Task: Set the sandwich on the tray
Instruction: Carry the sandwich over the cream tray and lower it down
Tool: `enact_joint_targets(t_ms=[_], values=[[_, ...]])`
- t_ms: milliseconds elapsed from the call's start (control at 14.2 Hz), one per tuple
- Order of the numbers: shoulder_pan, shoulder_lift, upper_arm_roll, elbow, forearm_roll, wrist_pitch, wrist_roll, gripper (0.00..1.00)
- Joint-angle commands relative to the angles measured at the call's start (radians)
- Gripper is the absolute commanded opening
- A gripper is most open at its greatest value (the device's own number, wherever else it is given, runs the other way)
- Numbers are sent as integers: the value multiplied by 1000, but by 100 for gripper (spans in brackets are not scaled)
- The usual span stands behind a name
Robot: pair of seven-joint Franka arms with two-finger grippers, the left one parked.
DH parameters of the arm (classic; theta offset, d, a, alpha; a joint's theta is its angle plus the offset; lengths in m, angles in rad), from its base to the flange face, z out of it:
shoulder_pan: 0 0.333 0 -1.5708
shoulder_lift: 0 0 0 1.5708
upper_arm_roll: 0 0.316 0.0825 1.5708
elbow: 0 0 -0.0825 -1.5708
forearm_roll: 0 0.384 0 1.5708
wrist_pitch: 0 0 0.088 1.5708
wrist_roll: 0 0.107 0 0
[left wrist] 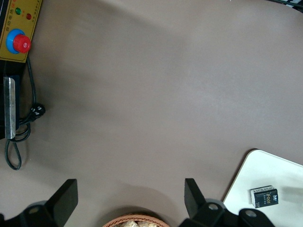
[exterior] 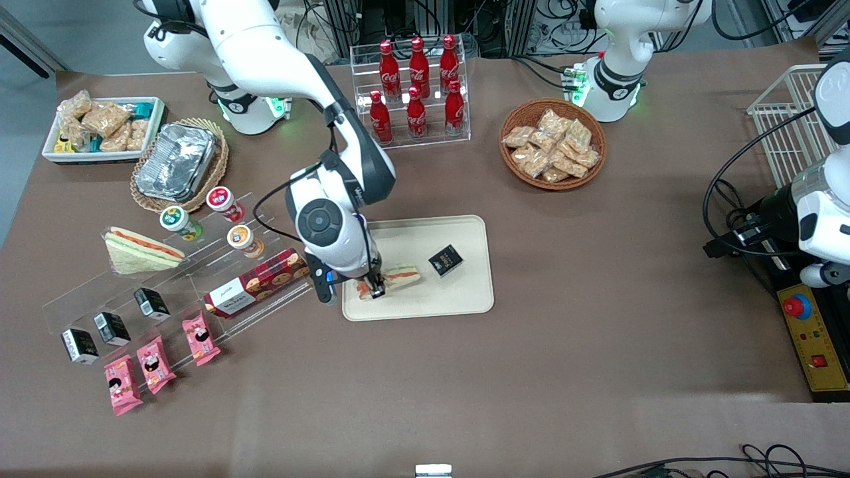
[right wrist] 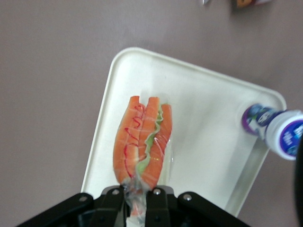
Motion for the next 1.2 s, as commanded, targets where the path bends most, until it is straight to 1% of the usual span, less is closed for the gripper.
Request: enact_joint_targets(t_ms=[0, 211, 281, 352, 422, 492, 562, 633, 844, 914, 1125], values=[[40, 41, -13, 13, 31, 69, 77, 5], [49, 66, -13, 13, 32, 111, 91, 7], [50, 77, -13, 13, 32, 128, 91, 16], [50, 83, -13, 13, 31, 140, 91, 17], [50, 84, -13, 14, 32, 143, 89, 28], [49, 80, -13, 16, 32, 140, 88, 31], [40, 80, -13, 22, 34, 135, 86, 58], [35, 75, -13, 23, 35, 132, 85, 100], [29, 45, -15, 26, 34, 111, 68, 100], [24, 28, -21, 26, 34, 86, 22, 100], [-38, -26, -21, 28, 31, -22, -253, 100]])
